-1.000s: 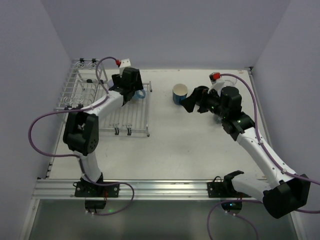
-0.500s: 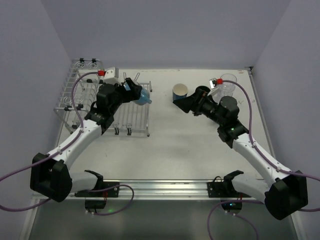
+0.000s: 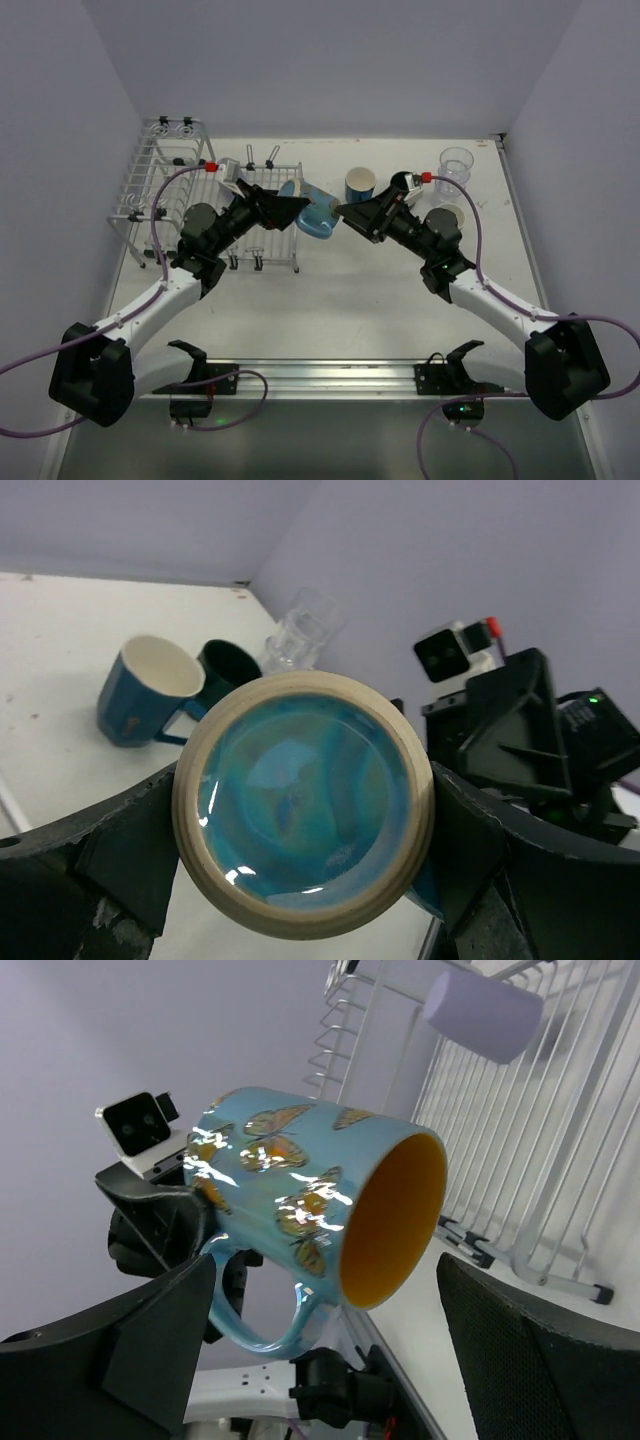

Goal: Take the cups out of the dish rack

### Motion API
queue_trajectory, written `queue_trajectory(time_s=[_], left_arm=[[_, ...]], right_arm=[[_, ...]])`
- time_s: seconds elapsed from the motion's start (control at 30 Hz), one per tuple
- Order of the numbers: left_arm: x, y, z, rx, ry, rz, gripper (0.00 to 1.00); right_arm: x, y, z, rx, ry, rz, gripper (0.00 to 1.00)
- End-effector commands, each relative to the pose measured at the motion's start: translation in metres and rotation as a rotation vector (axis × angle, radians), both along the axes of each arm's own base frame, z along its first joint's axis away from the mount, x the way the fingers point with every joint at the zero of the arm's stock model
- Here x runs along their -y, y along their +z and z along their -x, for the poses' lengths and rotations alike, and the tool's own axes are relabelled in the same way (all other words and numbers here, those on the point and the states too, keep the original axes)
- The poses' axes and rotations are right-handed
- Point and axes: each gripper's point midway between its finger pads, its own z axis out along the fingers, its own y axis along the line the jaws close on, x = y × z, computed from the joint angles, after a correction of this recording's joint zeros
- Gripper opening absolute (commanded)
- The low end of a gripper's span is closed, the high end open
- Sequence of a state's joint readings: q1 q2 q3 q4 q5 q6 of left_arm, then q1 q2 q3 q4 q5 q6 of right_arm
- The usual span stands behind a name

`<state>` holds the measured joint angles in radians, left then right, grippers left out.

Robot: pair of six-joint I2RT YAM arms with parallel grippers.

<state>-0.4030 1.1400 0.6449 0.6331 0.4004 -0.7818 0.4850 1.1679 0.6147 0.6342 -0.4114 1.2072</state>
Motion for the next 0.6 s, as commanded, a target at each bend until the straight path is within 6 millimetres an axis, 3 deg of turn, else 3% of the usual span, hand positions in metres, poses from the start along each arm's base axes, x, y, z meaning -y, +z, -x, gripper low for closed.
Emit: queue_trajectory(time_s=[0.0, 0.1, 0.23, 0.4, 0.57], left_arm=[[0.002, 0.100, 0.044, 0.312, -0.126, 0.200, 0.00], [0.006, 0.107, 0.051, 0.323, -0.167, 0.214, 0.00], [0.013, 0.116, 0.062, 0.339, -0.232, 0.238, 0.00], [0.018, 0.126, 0.071, 0.358, -0.278, 0.253, 0.00], [0.031, 0.132, 0.089, 0.387, -0.355, 0.255, 0.00]], right_arm=[[-0.009, 0.031, 0.011, 0.053, 0.066, -0.102, 0.93], [-0.010, 0.041, 0.017, 0.070, 0.077, -0.120, 0.91], [-0.010, 0.069, 0.027, 0.159, 0.120, -0.179, 0.81], [-0.019, 0.102, 0.047, 0.246, 0.249, -0.256, 0.72], [-0.023, 0.122, 0.065, 0.305, 0.351, -0.345, 0.66]])
